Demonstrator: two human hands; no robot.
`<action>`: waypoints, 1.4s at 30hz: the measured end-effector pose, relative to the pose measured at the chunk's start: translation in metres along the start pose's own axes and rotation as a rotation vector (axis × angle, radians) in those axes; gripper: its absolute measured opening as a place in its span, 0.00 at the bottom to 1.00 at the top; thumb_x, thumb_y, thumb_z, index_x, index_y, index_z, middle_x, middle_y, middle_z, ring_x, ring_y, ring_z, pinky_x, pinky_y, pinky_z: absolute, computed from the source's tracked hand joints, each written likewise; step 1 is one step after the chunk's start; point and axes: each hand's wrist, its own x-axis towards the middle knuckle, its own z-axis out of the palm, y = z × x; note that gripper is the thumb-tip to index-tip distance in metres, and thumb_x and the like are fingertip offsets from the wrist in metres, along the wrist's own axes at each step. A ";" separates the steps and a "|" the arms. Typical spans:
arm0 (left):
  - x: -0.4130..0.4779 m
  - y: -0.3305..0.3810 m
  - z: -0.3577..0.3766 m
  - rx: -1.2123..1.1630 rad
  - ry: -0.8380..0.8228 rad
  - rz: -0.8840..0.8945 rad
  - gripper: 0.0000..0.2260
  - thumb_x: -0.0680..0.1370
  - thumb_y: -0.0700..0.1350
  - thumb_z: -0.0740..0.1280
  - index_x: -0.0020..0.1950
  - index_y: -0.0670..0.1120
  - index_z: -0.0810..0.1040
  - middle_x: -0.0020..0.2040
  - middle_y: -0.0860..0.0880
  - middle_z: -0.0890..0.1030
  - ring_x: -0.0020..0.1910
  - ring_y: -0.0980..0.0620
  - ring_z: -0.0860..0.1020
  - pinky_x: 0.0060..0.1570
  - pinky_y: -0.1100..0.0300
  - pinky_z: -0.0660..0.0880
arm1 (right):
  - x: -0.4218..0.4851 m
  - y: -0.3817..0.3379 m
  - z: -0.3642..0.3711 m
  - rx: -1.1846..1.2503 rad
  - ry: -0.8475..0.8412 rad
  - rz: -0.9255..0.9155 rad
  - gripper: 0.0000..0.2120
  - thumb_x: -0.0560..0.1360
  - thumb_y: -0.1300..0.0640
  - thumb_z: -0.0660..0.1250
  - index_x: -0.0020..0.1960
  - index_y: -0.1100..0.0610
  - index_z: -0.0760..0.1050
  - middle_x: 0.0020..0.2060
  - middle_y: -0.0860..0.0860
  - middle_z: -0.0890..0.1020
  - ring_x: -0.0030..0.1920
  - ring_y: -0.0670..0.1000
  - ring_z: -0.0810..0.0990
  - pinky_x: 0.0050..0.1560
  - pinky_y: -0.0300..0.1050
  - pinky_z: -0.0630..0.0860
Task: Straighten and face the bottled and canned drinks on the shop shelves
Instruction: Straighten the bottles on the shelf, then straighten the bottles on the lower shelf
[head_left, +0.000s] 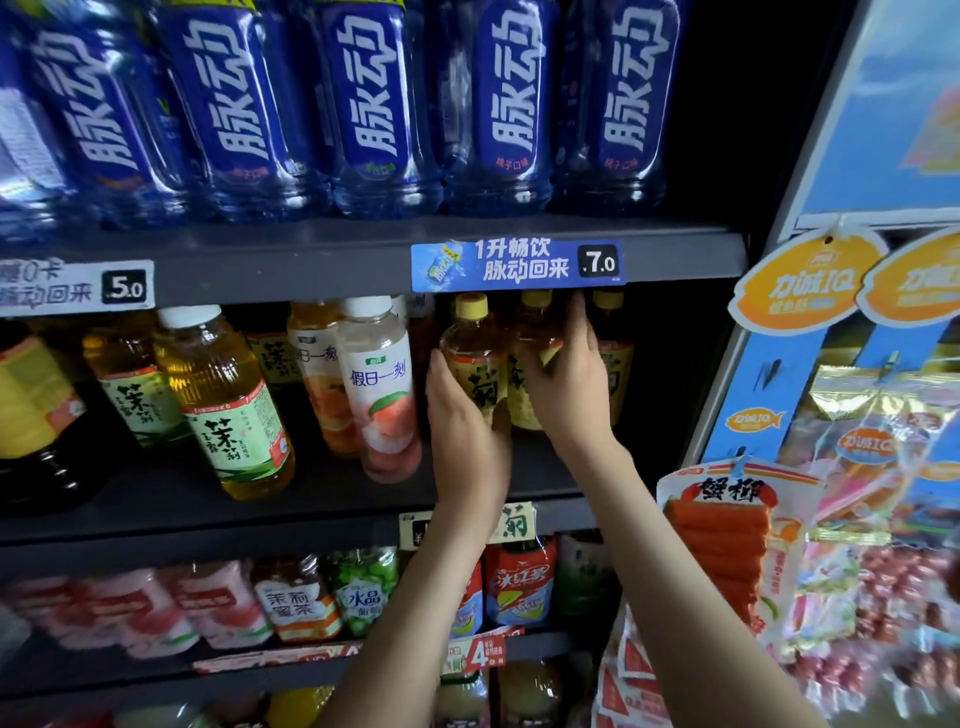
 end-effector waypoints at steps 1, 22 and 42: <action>0.003 0.004 0.001 0.001 -0.002 0.006 0.36 0.72 0.28 0.66 0.75 0.36 0.52 0.74 0.38 0.60 0.73 0.45 0.60 0.71 0.61 0.56 | 0.010 -0.003 0.001 -0.039 -0.036 0.027 0.38 0.75 0.54 0.68 0.76 0.61 0.51 0.67 0.60 0.71 0.62 0.62 0.74 0.49 0.48 0.71; 0.021 -0.011 0.012 -0.097 0.079 -0.062 0.27 0.69 0.35 0.71 0.65 0.36 0.65 0.59 0.38 0.74 0.59 0.41 0.74 0.59 0.47 0.72 | 0.016 0.001 -0.016 -0.086 -0.023 -0.085 0.17 0.77 0.47 0.65 0.60 0.56 0.74 0.45 0.53 0.84 0.45 0.56 0.81 0.39 0.50 0.76; -0.021 0.001 0.021 -0.155 -0.040 -0.081 0.59 0.61 0.47 0.81 0.76 0.38 0.41 0.75 0.36 0.49 0.75 0.42 0.50 0.70 0.59 0.45 | -0.022 0.069 -0.009 0.176 -0.030 0.559 0.41 0.73 0.63 0.67 0.77 0.57 0.45 0.68 0.61 0.69 0.67 0.62 0.68 0.65 0.52 0.68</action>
